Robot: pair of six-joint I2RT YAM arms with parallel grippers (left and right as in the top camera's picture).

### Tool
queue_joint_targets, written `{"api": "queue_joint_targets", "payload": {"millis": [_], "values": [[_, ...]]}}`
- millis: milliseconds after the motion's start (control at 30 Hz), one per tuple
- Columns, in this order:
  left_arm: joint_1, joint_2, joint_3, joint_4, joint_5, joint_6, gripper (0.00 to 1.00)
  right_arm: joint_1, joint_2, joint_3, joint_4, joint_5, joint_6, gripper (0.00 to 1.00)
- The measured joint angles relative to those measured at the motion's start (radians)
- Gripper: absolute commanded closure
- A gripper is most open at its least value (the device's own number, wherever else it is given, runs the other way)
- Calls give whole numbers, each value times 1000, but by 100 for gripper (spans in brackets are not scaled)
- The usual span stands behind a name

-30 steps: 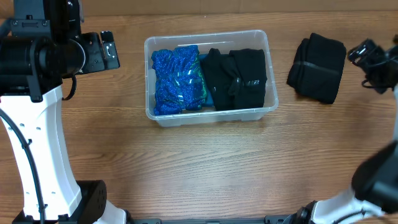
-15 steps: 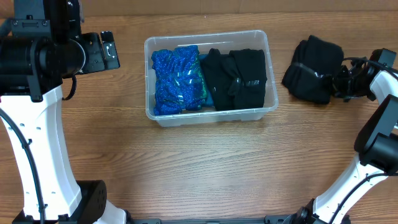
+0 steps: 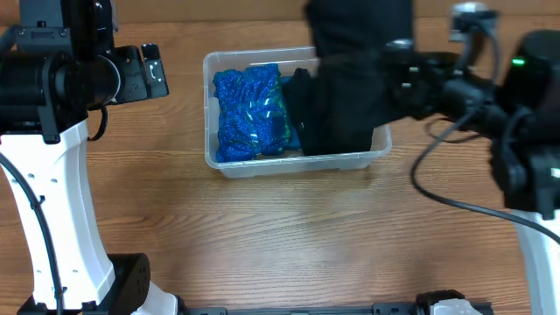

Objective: Pack container

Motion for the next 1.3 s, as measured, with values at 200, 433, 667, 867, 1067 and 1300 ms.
{"api": "queue_joint_targets", "payload": {"millis": [200, 433, 667, 867, 1067, 1300], "values": [[0, 0, 0, 0, 0, 0, 0, 160, 325, -4, 78, 145, 86, 96], [0, 0, 0, 0, 0, 0, 0, 160, 673, -13, -194, 402, 183, 47], [0, 0, 0, 1, 0, 0, 0, 184, 395, -9, -280, 544, 125, 0], [0, 0, 0, 0, 0, 0, 0, 192, -4, 21, -380, 555, 39, 0], [0, 0, 0, 0, 0, 0, 0, 178, -107, 20, -464, 614, 22, 0], [0, 0, 0, 0, 0, 0, 0, 77, -413, 19, -409, 818, -41, 0]]}}
